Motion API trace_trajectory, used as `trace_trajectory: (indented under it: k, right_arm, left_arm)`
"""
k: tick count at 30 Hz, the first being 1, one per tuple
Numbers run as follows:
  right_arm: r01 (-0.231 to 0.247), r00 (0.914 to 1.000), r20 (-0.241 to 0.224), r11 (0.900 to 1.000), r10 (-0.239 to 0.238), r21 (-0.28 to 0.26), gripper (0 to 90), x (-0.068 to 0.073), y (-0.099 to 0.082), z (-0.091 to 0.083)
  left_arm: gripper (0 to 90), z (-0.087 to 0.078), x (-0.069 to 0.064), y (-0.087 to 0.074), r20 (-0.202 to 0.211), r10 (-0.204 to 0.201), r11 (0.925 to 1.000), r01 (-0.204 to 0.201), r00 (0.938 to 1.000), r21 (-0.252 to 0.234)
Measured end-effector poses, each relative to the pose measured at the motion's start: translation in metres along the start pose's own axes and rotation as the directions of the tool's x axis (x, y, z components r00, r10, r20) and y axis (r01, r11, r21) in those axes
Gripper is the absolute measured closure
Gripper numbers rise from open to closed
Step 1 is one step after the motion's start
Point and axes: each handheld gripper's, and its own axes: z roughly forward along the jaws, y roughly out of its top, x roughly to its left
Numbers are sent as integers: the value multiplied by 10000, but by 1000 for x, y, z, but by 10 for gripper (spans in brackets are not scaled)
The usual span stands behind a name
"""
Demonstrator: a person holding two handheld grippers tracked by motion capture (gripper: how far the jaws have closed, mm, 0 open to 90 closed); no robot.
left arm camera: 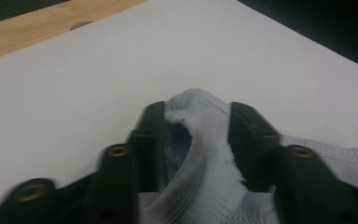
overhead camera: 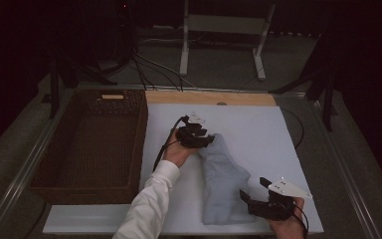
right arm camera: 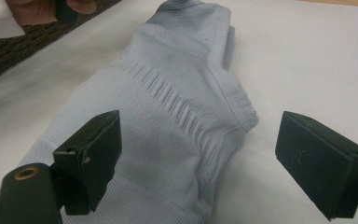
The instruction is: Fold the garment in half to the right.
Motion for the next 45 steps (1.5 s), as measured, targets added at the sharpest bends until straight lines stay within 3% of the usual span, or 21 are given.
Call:
trace_trajectory:
  k: [2,5,7,10,14,17,25,26,28,29,35,39,45]
  right_arm:
    - [2,10000,-6,10000,-2,0,141,0,0,0]
    - [-6,10000,-5,10000,6,-2,142,0,0,0]
    - [-4,10000,-13,10000,4,2,142,0,0,0]
    - [30,10000,-46,10000,-29,44,142,0,0,1]
    - [82,10000,-51,9999,-81,144,144,1,0,2]
    - [82,10000,-32,9998,-82,166,145,1,0,2]
    - [108,9999,-27,9998,-107,164,145,1,0,2]
    - [101,9999,-23,9998,-100,157,145,1,0,2]
    - [79,10000,-19,9999,-78,137,145,1,0,1]
    - [79,10000,-8,9999,-79,121,146,0,0,1]
    - [107,9999,20,9999,-107,102,145,0,0,0]
    - [102,9999,20,9999,-102,103,145,0,0,0]
    - [97,9999,42,9999,-98,104,142,1,0,0]
  left_arm:
    - [504,0,1,-2,45,-75,9999,74,10000,98]
    - [537,1,3,-4,136,-140,9996,137,9998,254]
    - [654,4,3,-5,320,11,9976,-33,9995,687]
    - [878,4,1,-3,252,204,9968,-223,9995,766]
    - [890,1,3,1,-137,172,9982,-164,9998,569]
    - [894,-2,7,3,-478,-68,9995,83,9988,319]
    - [882,0,7,2,-783,-453,9989,458,9959,38]
    - [836,2,7,1,-707,-514,9986,520,9962,64]
    - [662,2,7,1,-735,-533,9985,540,9959,72]
    - [586,2,7,-1,-481,-814,9967,813,9955,-52]
    - [261,-5,2,-5,-700,-1045,9941,1022,9921,-360]
    - [167,-10,-2,-9,-701,-1115,9931,1086,9913,-439]
    - [132,-12,-5,-17,-618,-1131,9931,1109,9917,-383]
